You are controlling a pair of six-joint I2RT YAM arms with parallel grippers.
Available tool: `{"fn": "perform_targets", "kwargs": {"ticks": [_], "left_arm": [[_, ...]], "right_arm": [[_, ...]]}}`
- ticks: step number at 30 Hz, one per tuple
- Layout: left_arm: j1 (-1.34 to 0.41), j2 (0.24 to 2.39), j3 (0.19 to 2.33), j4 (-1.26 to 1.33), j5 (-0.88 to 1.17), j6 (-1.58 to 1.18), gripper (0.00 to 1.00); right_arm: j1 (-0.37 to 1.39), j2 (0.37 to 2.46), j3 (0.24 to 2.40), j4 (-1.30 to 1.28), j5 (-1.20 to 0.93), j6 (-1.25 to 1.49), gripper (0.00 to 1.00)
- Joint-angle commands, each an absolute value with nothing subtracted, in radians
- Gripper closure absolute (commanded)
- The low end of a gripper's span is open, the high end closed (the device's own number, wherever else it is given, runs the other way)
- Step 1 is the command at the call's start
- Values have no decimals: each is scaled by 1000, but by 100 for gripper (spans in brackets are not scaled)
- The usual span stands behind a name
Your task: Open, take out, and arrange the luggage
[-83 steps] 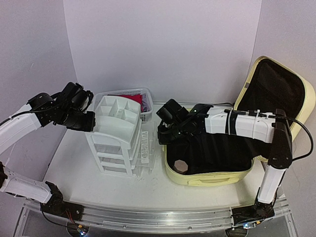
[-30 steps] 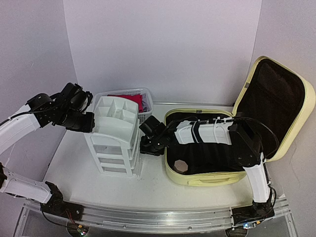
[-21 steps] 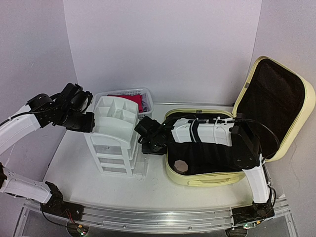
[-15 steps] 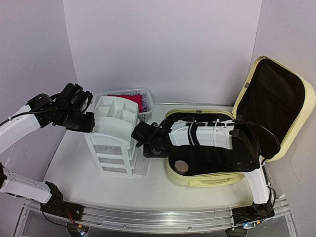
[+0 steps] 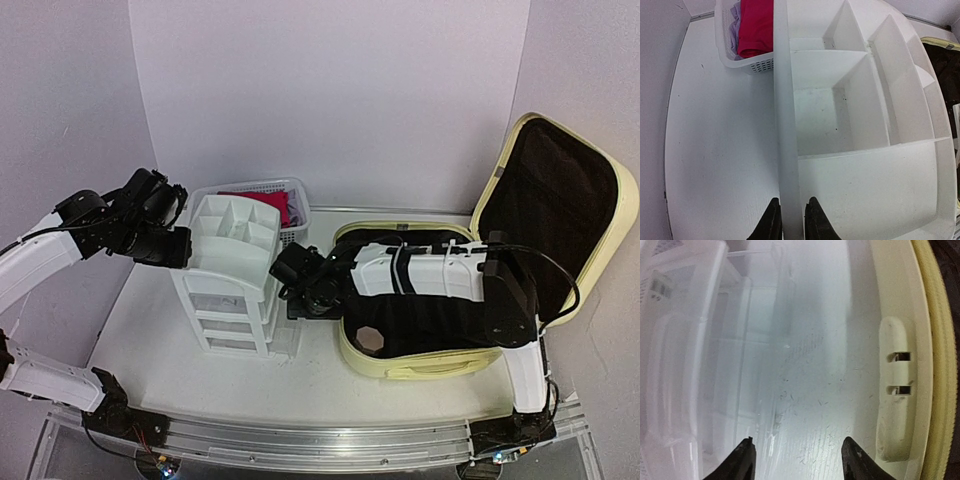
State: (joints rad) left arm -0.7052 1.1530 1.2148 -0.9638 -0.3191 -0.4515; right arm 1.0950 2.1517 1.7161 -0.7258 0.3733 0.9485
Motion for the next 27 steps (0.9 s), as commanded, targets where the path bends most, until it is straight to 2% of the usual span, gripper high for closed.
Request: {"fn": "perform_targets", "kwargs": {"ticks": [1,11,20,24,27], "left_arm": [[-704,1147,1193,-1020,-339,-443,83],[-704,1128,1185,-1022,-340,-446,83],[-704,1115,1167,-1022,-377,-458,83],[-704,1102,1163,-1026,-405,-462,83],[-704,1083,1164,-1036,-443,-461,83]], "right_arm": [[1082,2073,1710,-704,348,870,36],[1076,2203,1776,-675,329,942,34],[1070,2216,1738,-685,366,967,56],[1070,2196,1712,-789,431,1008,66],[1069,2186,1709,-850,461,1027,69]]}}
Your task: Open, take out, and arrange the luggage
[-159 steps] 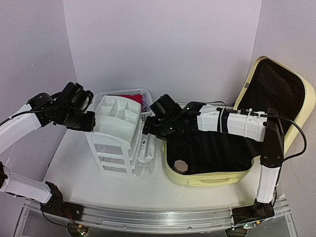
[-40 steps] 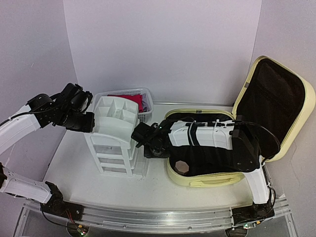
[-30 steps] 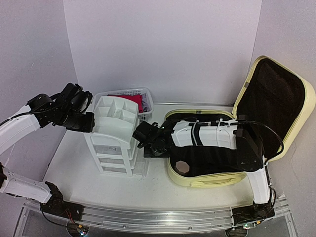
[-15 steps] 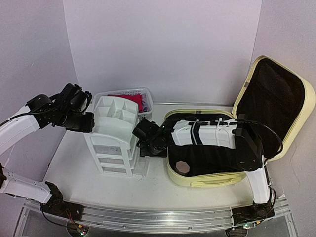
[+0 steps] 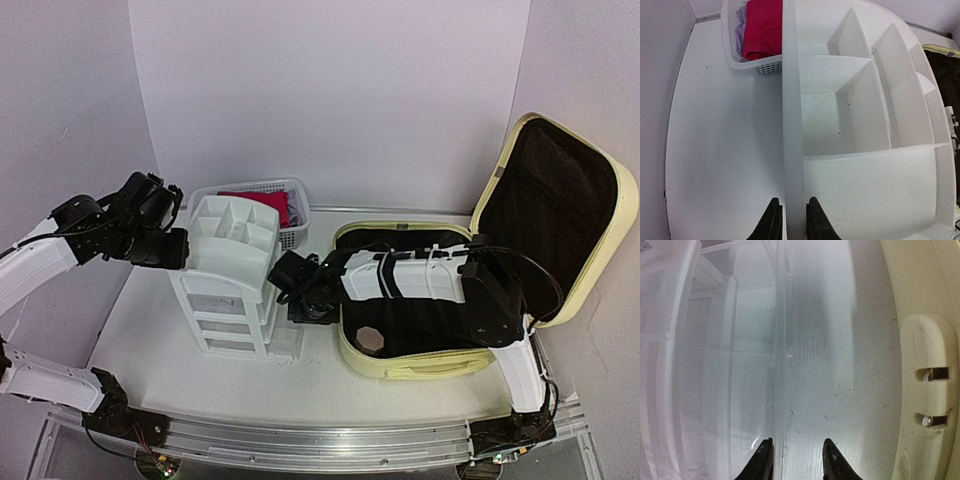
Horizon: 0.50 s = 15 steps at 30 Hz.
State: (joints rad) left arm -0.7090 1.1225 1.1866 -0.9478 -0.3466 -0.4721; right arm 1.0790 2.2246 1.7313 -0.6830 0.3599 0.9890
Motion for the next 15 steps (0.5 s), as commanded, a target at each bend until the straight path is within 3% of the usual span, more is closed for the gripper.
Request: {"fn": "perform_targets", "kwargs": {"ticks": [1,15], "left_arm": [[-704,1081,1165,-1040,-453,-460,83],[-704,1075,1169,-1086,-474,-478,84]], "right_arm": [[1069,2182,1707,-854,462,1027,70],[1069,2144,1739,-865,398,910,78]]}}
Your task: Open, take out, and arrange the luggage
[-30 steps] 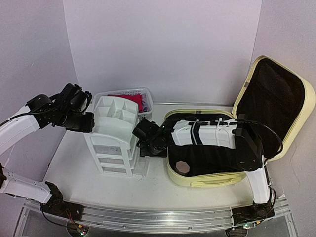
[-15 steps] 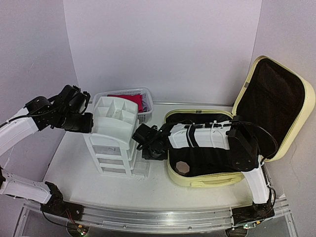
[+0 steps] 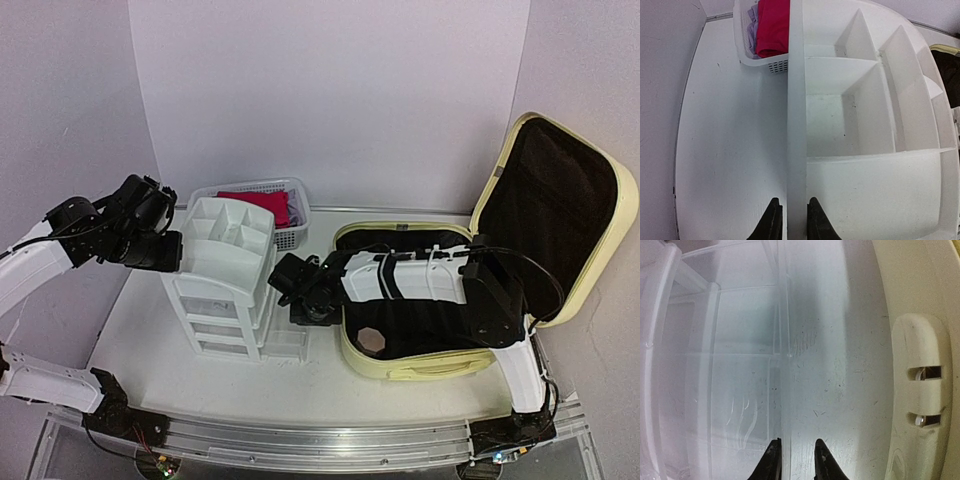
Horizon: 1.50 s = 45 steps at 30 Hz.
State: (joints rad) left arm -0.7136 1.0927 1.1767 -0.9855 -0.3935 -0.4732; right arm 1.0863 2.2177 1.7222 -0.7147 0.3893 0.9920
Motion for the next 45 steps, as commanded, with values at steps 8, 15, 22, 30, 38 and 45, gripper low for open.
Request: {"fn": "perform_targets", "kwargs": {"ticks": [8,15,22,30,38,45], "left_arm": [[-704,1107,1186,-1084,-456,-479,84],[-704,1113,1176,-1083,-451,-495,84],[-704,1096,1167,-1083,-445,-500,84],[-704,1088,1195,-1082,-416,-497,63],[-704,1035,1276,-1083,-356,-464,21],[-704,990,1445,-1081,-329,-355,2]], "right_arm": [[1069,1980,1724,-708,260,630,42],[1069,1799,1651,-657,176,375,13],[1065,1601,1465,-752,352,257,2],[922,1388,1274,-969,352,344,2],[823,1295,1179,-1005,253,361,2],[736,1378,1188,-1023,120,221,2]]}}
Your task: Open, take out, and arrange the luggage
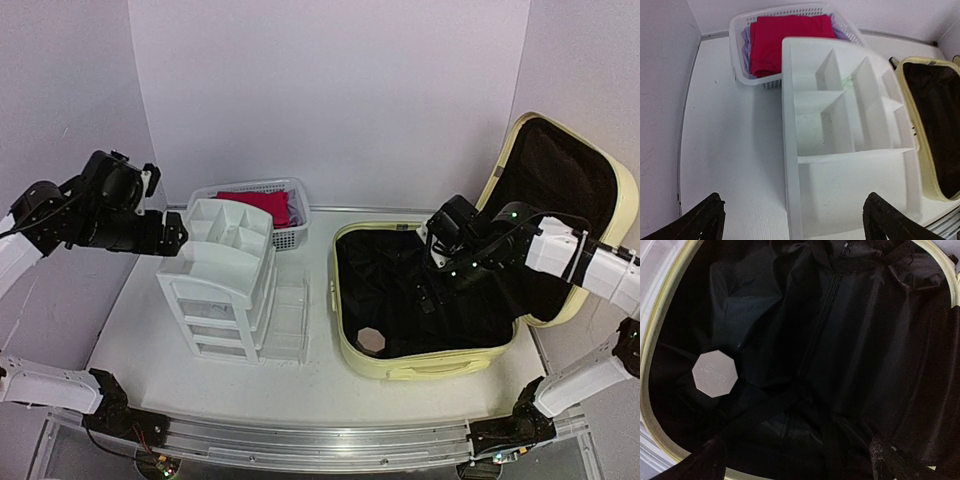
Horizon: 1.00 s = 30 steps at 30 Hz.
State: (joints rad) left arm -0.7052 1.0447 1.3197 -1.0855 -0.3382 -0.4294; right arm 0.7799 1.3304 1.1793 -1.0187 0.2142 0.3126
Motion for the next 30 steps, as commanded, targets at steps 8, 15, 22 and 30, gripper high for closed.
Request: {"fn": "perform_targets", "kwargs": {"ticks": [8,15,22,30], "left_arm": [[-702,1084,1568,-827,-739,-150,1],[-646,1234,1537,-524,-768,-12,1],[-638,1324,1653,-609,-798,-40,1],[-622,1374,1721,-670,-813,-2,2]], "right_arm": [[595,1595,1203,-998,-72,129,2],[583,1684,1296,-982,-248,125,2],[607,1822,1515,-1070,-369,108,2],[678,1961,1550,-1057,-465,117,5]]}}
